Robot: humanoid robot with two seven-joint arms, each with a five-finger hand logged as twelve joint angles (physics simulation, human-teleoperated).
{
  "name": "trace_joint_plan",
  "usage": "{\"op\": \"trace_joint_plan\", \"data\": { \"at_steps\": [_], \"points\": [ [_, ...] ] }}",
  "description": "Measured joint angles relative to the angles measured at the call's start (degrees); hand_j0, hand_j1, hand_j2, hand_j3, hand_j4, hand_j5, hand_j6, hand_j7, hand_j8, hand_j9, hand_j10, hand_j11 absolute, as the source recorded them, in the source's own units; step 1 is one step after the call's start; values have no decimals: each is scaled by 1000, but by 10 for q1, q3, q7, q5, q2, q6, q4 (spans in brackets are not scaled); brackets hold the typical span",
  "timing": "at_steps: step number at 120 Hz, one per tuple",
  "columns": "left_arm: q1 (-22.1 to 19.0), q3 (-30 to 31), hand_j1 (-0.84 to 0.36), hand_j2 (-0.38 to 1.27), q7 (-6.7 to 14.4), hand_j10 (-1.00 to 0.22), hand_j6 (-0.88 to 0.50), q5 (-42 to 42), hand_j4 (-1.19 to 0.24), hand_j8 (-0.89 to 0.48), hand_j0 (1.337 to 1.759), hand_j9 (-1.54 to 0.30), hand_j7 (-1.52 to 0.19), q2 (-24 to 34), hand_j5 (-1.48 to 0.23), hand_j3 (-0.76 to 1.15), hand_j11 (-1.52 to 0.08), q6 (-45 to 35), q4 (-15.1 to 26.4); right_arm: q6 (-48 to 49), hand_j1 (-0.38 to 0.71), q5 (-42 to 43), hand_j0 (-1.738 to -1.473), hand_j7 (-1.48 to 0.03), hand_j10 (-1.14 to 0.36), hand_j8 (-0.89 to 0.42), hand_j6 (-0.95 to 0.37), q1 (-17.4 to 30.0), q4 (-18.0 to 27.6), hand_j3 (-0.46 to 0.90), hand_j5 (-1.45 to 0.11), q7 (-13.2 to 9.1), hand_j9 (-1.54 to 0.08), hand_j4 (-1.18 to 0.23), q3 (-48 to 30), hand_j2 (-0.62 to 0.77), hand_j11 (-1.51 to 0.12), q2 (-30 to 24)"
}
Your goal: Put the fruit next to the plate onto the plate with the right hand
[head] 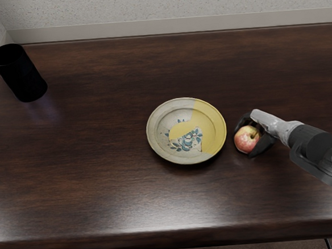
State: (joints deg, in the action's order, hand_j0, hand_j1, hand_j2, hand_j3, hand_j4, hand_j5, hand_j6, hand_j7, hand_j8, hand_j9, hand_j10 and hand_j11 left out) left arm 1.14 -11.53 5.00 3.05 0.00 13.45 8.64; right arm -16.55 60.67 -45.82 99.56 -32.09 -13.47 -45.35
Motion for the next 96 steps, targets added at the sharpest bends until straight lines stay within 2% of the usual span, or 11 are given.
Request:
{"op": "trace_joint_plan", "data": {
  "at_steps": [19,45,60,67,96],
  "points": [
    [0,0,349,0,0,0,0,0,0,0,1658,0,0,0,0,0,0,0,0,7,131,-2,-1647,-943,-602,-287,-320,0,-2,0,-940,1,-972,-561,-2,164,-972,0],
    [0,0,349,0,0,0,0,0,0,0,1658,0,0,0,0,0,0,0,0,28,165,-12,-1647,-1043,-533,-190,-224,0,-5,1,-1095,1,-1099,-453,-13,180,-1096,-1],
    [0,0,349,0,0,0,0,0,0,0,1658,0,0,0,0,0,0,0,0,67,160,-31,-1647,-1067,-512,-155,-202,-1,-11,1,-1140,1,-1140,-431,-41,142,-1136,-5],
    [0,0,349,0,0,0,0,0,0,0,1658,0,0,0,0,0,0,0,0,85,167,-41,-1648,-1074,-510,-152,-198,-1,-13,1,-1150,1,-1151,-428,-54,190,-1145,-9],
    [0,0,349,0,0,0,0,0,0,0,1658,0,0,0,0,0,0,0,0,168,193,-94,-1648,-1087,-482,-121,-171,-1,-24,1,-1176,1,-1169,-393,-108,218,-1164,-39]
  ]
}}
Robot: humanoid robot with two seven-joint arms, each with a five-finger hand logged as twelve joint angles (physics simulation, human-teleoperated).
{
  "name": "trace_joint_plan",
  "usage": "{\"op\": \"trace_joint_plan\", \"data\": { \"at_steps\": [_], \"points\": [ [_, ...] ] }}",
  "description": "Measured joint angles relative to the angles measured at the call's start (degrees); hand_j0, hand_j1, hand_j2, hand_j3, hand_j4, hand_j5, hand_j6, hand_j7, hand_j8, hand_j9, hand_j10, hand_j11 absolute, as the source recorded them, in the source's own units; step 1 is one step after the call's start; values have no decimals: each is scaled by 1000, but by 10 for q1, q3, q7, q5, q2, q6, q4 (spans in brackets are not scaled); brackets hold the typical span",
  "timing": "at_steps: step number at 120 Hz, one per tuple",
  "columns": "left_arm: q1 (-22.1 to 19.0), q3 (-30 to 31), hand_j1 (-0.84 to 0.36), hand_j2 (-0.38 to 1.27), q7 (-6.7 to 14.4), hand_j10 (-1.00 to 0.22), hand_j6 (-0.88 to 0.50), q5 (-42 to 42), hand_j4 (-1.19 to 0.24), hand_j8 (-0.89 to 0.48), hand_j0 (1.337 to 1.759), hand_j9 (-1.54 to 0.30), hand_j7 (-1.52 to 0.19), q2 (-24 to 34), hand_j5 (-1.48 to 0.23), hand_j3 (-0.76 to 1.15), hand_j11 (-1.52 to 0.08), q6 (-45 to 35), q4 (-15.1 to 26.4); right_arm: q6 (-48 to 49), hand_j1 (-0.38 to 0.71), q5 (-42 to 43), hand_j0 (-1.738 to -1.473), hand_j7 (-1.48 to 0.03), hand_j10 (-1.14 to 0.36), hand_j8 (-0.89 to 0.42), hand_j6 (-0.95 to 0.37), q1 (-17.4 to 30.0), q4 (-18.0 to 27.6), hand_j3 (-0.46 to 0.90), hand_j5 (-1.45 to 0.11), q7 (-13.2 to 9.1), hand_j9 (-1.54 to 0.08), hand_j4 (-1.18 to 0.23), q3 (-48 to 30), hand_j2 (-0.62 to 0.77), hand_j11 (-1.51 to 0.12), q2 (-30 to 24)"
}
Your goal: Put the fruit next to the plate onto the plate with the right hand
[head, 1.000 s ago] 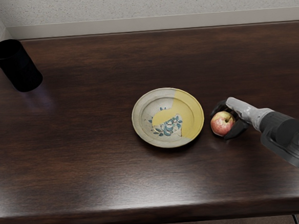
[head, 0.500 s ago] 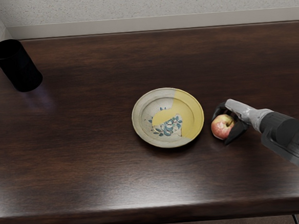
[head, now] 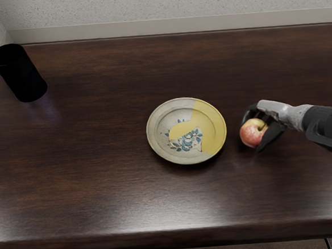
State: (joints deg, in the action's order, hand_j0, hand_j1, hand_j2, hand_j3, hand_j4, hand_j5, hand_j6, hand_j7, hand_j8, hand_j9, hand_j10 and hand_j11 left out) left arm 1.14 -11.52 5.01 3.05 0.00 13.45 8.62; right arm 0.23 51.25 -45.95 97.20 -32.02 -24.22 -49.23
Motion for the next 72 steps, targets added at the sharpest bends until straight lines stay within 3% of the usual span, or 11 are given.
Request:
{"op": "trace_joint_plan", "data": {
  "at_steps": [37,72],
  "points": [
    [0,0,349,0,0,0,0,0,0,0,1658,0,0,0,0,0,0,0,0,129,218,-88,-1648,-1090,-466,-104,-153,-2,-16,1,-1186,-1,-1171,-370,-83,251,-1171,-15],
    [0,0,349,0,0,0,0,0,0,0,1658,0,0,0,0,0,0,0,0,159,262,-142,-1650,-1093,-426,-85,-119,-32,-17,2,-1202,-1,-1193,-330,-100,308,-1195,0]
  ]
}}
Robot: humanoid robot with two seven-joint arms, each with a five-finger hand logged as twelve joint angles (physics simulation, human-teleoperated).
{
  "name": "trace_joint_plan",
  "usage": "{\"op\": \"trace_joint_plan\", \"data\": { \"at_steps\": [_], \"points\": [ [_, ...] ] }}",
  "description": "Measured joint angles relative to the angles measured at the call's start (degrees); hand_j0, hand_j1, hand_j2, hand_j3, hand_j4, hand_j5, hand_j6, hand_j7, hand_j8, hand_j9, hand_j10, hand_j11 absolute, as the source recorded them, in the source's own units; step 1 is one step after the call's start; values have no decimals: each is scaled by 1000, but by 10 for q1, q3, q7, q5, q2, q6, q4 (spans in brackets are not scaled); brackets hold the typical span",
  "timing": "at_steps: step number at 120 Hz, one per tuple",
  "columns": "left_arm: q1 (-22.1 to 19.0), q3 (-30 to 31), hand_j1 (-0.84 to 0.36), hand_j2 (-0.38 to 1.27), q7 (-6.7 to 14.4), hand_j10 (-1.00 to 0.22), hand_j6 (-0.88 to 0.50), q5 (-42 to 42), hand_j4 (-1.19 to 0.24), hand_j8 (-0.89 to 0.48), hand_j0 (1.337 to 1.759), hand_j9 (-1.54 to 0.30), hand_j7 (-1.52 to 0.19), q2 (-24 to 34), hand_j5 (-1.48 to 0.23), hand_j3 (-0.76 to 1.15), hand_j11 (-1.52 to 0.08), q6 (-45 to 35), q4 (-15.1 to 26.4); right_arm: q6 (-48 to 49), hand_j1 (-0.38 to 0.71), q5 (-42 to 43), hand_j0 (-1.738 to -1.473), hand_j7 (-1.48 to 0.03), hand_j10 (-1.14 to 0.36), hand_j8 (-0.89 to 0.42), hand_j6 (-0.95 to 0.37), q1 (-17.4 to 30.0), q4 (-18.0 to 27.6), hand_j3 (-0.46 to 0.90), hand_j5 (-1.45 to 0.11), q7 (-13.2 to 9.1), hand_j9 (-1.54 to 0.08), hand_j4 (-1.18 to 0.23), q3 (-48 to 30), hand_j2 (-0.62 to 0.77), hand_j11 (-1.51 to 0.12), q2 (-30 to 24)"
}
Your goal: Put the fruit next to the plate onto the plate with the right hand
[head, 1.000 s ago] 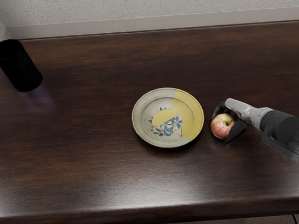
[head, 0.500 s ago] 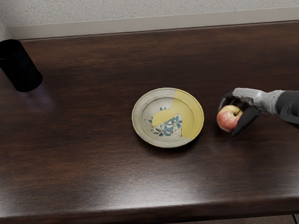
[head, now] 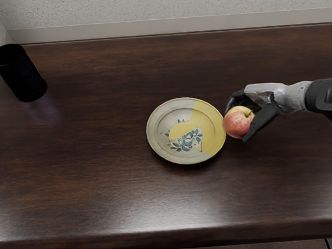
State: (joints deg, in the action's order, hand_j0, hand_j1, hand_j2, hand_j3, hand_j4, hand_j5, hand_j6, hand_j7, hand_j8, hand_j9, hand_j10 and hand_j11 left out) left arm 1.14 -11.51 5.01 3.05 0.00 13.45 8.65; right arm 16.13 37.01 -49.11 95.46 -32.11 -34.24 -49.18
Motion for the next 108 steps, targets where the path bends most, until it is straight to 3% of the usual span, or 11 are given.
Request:
{"op": "trace_joint_plan", "data": {
  "at_steps": [27,65,108],
  "points": [
    [0,0,349,0,0,0,0,0,0,0,1658,0,0,0,0,0,0,0,0,-25,265,10,-1650,-1098,-415,-70,-115,-22,-5,2,-1216,-2,-1213,-316,0,307,-1210,55],
    [0,0,349,0,0,0,0,0,0,0,1658,0,0,0,0,0,0,0,0,-69,266,116,-1650,-1100,-411,-48,-110,-37,-22,2,-1214,-5,-1215,-314,13,310,-1211,158],
    [0,0,349,0,0,0,0,0,0,0,1658,0,0,0,0,0,0,0,0,-87,234,176,-1649,-1100,-435,-74,-130,-32,-30,2,-1202,-5,-1209,-346,46,259,-1201,202]
  ]
}}
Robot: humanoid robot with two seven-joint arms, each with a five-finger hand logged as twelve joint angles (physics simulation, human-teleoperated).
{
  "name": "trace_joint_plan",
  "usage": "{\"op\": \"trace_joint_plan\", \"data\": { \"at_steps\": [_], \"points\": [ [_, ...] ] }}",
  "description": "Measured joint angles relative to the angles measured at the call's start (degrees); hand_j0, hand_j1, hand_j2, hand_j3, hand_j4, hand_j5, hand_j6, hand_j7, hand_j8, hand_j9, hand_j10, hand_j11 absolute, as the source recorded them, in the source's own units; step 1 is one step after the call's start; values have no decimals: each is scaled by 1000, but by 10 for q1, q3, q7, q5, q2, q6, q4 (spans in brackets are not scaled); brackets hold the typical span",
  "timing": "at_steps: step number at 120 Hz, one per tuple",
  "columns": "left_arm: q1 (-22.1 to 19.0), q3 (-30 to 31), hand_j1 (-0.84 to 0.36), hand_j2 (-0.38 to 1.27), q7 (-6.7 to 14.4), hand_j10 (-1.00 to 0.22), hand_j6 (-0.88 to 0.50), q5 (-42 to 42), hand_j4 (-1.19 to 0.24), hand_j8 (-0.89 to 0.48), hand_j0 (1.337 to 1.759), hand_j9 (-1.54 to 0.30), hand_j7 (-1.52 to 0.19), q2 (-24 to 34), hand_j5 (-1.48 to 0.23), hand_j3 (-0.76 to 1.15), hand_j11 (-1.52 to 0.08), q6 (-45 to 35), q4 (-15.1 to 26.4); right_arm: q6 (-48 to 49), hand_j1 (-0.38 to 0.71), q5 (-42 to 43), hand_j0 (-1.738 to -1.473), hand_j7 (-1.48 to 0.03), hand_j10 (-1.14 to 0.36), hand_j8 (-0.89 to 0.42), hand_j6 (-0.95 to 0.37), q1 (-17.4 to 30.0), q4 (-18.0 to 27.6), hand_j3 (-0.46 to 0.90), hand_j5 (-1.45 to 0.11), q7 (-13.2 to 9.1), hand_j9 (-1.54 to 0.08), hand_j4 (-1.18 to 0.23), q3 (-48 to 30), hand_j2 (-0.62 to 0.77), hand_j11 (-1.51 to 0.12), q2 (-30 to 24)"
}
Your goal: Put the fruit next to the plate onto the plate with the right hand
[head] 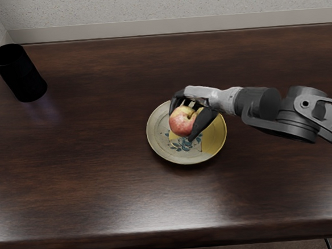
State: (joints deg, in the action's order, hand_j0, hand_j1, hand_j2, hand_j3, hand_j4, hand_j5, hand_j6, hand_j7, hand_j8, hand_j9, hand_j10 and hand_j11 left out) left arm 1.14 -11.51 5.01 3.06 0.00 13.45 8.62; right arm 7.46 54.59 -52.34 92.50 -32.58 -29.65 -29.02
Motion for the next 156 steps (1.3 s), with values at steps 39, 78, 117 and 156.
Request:
{"op": "trace_joint_plan", "data": {
  "at_steps": [39,78,117,156],
  "points": [
    [0,0,349,0,0,0,0,0,0,0,1658,0,0,0,0,0,0,0,0,4,172,3,-1653,-917,-529,-209,-263,2,-1,0,-975,1,-985,-476,3,197,-974,-1],
    [0,0,349,0,0,0,0,0,0,0,1658,0,0,0,0,0,0,0,0,3,1,-17,-1657,-454,-314,-246,-260,5,-4,0,-465,3,-467,-309,-1,8,-465,-11],
    [0,0,349,0,0,0,0,0,0,0,1658,0,0,0,0,0,0,0,0,68,-256,-127,-1658,-117,-84,-71,-74,5,-7,0,-120,13,-120,-83,-31,-1,-120,-71],
    [0,0,349,0,0,0,0,0,0,0,1658,0,0,0,0,0,0,0,0,250,-331,-319,-1658,-24,-18,-16,-17,5,-59,0,-25,26,-25,-18,-71,0,-24,-147]
  ]
}}
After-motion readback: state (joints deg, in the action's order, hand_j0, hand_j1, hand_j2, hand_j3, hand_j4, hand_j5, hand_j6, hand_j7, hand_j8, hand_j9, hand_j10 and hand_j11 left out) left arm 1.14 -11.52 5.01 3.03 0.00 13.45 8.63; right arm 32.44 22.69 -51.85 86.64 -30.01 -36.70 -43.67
